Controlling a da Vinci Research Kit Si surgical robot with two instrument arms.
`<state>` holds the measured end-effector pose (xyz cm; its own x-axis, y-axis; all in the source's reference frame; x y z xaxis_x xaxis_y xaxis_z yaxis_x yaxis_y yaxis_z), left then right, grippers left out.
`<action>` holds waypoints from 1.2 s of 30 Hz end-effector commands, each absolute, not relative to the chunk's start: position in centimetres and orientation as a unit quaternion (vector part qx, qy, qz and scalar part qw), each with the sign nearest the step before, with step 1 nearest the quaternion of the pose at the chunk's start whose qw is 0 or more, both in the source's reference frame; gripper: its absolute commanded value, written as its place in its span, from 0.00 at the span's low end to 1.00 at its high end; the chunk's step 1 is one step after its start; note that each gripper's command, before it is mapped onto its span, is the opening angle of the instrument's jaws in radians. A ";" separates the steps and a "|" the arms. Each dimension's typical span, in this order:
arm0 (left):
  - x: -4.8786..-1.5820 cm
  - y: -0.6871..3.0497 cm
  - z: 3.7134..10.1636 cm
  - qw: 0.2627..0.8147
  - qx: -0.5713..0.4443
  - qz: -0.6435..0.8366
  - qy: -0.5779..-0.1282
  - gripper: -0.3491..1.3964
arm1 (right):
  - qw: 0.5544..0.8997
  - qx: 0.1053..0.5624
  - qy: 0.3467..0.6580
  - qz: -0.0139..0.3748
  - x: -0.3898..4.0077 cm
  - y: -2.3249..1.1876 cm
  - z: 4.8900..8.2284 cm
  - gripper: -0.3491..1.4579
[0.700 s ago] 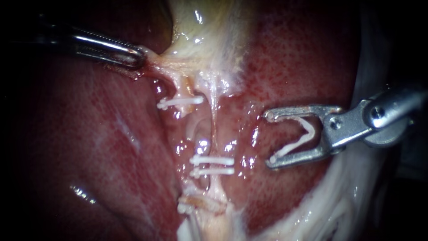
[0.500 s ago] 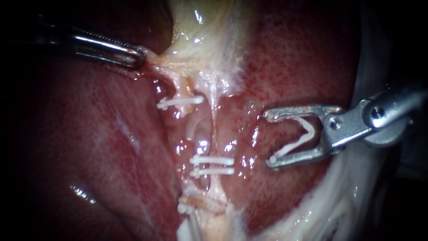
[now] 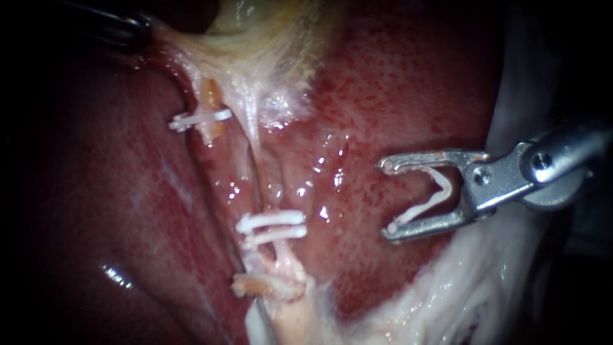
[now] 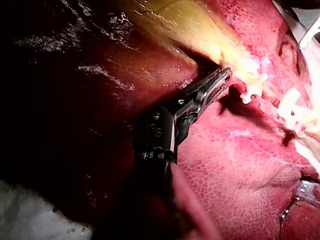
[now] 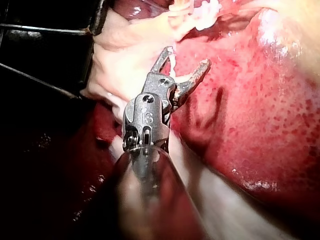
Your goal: Clipping third clip right tube
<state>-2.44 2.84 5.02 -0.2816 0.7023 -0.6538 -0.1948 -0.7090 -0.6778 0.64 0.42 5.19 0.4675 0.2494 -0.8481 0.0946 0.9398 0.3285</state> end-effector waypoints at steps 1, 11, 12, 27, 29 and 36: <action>-2.46 2.82 5.05 0.295 -0.522 0.763 -0.242 0.00 | 0.839 0.170 0.516 0.045 0.66 0.42 5.19 0.47; -2.66 2.69 5.20 0.288 -0.524 0.763 -0.245 0.00 | 0.825 0.219 0.514 0.090 0.97 0.46 5.20 0.47; -2.67 2.68 5.21 0.288 -0.524 0.763 -0.245 0.00 | 0.823 0.224 0.514 0.094 1.02 0.47 5.22 0.47; -2.70 2.68 5.25 0.287 -0.524 0.764 -0.245 0.00 | 0.812 0.261 0.500 0.150 1.68 0.38 5.88 0.47; -2.70 2.67 5.25 0.287 -0.524 0.764 -0.245 0.00 | 0.812 0.261 0.499 0.153 1.71 0.41 5.98 0.47; -2.71 2.67 5.26 0.287 -0.524 0.764 -0.245 0.00 | 0.804 0.270 0.503 0.165 1.77 0.51 6.18 0.47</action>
